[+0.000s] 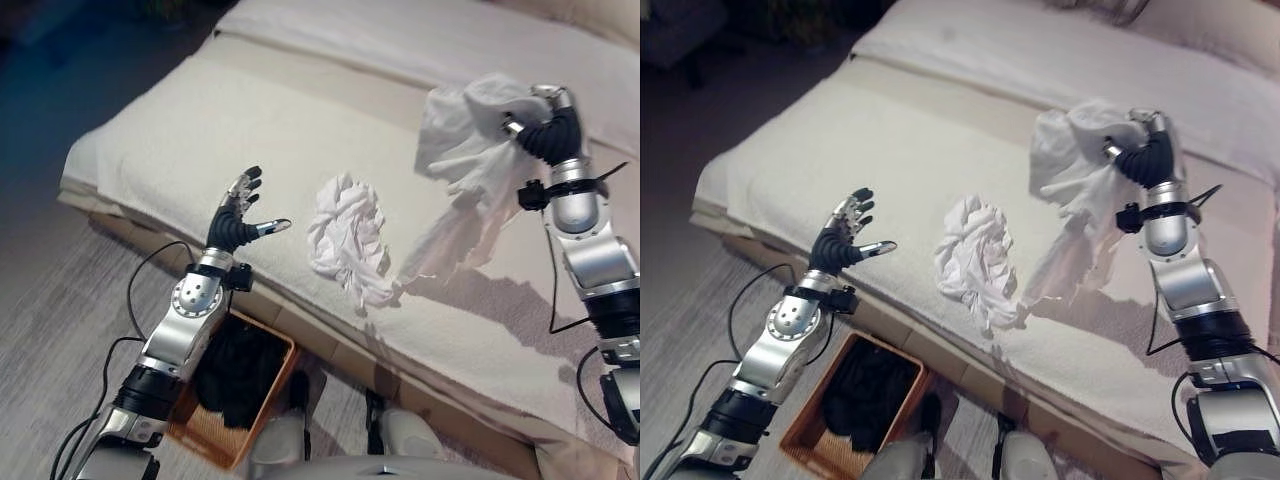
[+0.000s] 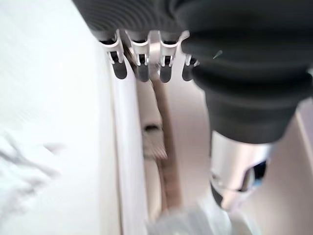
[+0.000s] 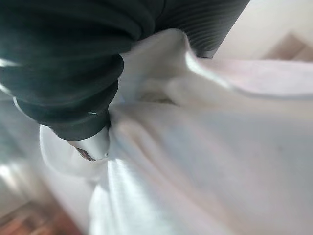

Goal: Pick up clothes into the bucket

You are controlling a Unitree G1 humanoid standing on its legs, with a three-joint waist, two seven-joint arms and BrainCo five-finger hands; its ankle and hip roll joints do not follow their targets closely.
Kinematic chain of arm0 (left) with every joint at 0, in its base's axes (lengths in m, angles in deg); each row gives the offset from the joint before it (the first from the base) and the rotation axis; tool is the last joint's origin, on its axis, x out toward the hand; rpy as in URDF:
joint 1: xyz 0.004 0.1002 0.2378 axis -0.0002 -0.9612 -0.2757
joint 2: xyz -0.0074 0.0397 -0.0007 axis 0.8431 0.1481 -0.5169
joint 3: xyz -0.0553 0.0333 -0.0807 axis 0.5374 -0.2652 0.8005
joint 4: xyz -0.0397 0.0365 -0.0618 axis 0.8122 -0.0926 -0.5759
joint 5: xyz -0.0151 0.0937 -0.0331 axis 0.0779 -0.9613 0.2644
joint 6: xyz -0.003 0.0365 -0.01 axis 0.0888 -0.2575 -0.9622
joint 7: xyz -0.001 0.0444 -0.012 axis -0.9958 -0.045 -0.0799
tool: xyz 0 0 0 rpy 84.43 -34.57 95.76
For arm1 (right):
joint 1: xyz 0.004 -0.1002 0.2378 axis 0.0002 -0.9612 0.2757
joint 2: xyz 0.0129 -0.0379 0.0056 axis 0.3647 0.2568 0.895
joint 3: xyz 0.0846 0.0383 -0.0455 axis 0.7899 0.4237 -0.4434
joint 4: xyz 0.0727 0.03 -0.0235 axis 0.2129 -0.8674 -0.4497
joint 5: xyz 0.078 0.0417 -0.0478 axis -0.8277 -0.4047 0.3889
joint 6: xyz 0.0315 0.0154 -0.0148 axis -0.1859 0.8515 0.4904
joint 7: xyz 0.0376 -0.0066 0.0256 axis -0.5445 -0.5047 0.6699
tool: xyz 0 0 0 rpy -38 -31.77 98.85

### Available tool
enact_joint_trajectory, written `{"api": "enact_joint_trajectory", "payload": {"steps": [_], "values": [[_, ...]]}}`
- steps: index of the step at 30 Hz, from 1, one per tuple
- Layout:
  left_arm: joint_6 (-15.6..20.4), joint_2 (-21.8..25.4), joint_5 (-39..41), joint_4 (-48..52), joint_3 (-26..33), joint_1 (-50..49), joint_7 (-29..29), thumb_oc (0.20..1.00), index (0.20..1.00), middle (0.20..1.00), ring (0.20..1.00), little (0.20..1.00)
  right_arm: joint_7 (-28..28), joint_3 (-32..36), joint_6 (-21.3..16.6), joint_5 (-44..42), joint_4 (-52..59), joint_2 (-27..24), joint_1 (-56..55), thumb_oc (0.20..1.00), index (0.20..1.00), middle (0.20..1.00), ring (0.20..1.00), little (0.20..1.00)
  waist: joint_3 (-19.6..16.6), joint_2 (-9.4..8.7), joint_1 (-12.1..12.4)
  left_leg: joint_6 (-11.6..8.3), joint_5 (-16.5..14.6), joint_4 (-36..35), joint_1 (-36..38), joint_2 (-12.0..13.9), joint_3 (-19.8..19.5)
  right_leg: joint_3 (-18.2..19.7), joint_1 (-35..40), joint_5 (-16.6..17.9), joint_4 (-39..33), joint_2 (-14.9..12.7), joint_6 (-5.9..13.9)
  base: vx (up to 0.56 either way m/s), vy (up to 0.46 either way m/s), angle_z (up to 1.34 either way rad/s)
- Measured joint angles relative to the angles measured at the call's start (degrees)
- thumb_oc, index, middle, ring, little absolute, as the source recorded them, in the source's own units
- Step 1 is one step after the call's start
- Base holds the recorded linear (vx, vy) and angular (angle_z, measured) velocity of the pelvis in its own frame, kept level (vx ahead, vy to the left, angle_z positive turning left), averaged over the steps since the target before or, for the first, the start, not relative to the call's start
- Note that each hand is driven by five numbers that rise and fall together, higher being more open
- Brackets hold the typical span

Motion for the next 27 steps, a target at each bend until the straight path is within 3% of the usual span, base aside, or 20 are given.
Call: {"api": "enact_joint_trajectory", "payload": {"steps": [5, 12, 16, 22, 27], "values": [[-2.24, -0.21, -0.50, -0.25, -5.58, 4.56, 2.00, 1.000, 1.000, 1.000, 1.000, 1.000, 5.57, -5.68, 0.02, -4.57, 5.68, 0.17, 1.40, 0.200, 0.200, 0.200, 0.200, 0.200, -2.21, -0.40, -1.09, -0.37, -0.60, -0.02, 1.51, 0.16, 0.92, 0.45, 2.46, 0.94, -2.43, 0.40, -0.21, 0.04, 0.002, -0.06], [-3.88, -4.32, 0.04, -4.20, -12.47, 8.47, 4.35, 1.000, 1.000, 1.000, 1.000, 1.000, 11.62, -13.48, -0.14, -11.11, 14.55, 2.17, 2.44, 0.200, 0.200, 0.200, 0.200, 0.200, -5.19, -0.56, -1.54, -0.73, -1.18, -0.05, 2.67, 0.83, 1.85, 1.44, 3.24, 1.26, -2.71, 0.99, -0.31, 0.00, 0.001, -0.07], [-3.92, -7.57, 0.29, -6.51, -13.35, 8.55, 4.32, 1.000, 1.000, 1.000, 1.000, 1.000, 13.83, -16.43, -0.24, -13.59, 18.12, 2.59, 2.63, 0.200, 0.200, 0.200, 0.200, 0.200, -6.64, -0.59, -1.41, -0.78, -1.19, -0.06, 2.77, 0.99, 2.23, 1.48, 3.27, 1.17, -2.71, 1.07, -0.26, 0.00, 0.000, 0.00], [-4.97, -9.29, 5.13, -7.56, -17.02, 8.69, 4.43, 1.000, 1.000, 1.000, 1.000, 1.000, 16.02, -19.95, -0.24, -20.08, 19.75, 2.94, 3.77, 0.200, 0.200, 0.200, 0.200, 0.200, -7.52, -0.59, -1.32, -0.71, -1.14, -0.07, 3.18, 1.06, 2.62, 1.66, 3.55, 1.09, -2.71, 0.97, -0.12, 0.01, 0.000, -0.01], [-6.03, -7.96, 17.61, -5.85, -23.02, 10.39, 6.79, 1.000, 1.000, 1.000, 1.000, 1.000, 16.75, -21.74, -0.25, -24.66, 19.75, 3.05, 3.77, 0.200, 0.200, 0.200, 0.200, 0.200, -8.50, -0.57, -1.51, -0.70, -1.12, -0.07, 3.20, 0.97, 2.52, 1.56, 3.63, 1.09, -2.71, 0.91, -0.13, 0.00, 0.000, 0.00]]}}
